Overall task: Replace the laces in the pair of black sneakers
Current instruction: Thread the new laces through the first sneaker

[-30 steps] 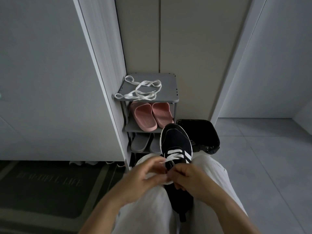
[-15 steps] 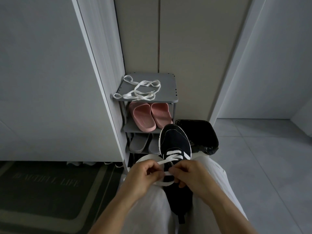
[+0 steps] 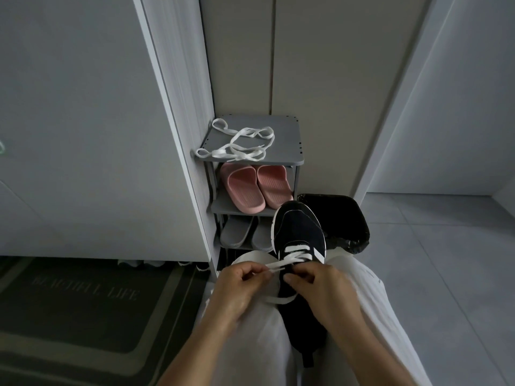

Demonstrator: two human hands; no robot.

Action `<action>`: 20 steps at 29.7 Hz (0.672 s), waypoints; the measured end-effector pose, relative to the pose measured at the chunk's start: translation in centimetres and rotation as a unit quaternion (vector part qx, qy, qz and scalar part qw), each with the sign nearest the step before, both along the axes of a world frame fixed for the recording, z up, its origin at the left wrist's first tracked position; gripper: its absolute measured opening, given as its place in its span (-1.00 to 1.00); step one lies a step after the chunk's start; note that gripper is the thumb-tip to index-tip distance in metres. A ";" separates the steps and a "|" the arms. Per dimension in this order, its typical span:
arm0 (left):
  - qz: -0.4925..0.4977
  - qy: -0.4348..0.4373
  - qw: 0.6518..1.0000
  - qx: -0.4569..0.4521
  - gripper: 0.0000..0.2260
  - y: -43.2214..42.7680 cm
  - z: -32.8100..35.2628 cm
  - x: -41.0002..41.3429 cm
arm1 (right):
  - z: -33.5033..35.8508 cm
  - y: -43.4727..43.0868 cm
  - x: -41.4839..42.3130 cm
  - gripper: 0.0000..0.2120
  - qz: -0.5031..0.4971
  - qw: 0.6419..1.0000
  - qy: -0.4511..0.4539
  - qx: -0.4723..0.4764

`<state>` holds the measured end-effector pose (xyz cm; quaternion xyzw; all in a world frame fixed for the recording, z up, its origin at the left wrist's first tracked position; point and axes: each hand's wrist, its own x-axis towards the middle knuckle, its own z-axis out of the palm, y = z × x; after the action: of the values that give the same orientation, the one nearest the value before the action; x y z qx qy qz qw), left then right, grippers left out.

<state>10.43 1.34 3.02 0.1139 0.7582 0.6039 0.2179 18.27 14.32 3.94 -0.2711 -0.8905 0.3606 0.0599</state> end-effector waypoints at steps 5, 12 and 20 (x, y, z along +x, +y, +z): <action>0.024 -0.001 1.000 0.019 -0.92 0.5 -0.8 0.3 | -1.1 -0.4 -0.6 -0.87 -0.033 0.989 0.071 -0.122; 0.058 0.024 0.998 0.027 -0.84 0.8 -1.1 0.4 | -0.9 -0.2 -0.2 -0.87 -0.098 0.929 0.105 -0.341; 0.035 0.058 0.998 -0.011 -0.83 1.5 -1.4 0.8 | -1.3 0.2 -0.1 -0.92 -0.105 0.916 0.112 -0.370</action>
<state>11.19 2.87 1.62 0.1197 0.7796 0.5952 0.1536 18.12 14.56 2.60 -0.3233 -0.6476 0.6838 0.0926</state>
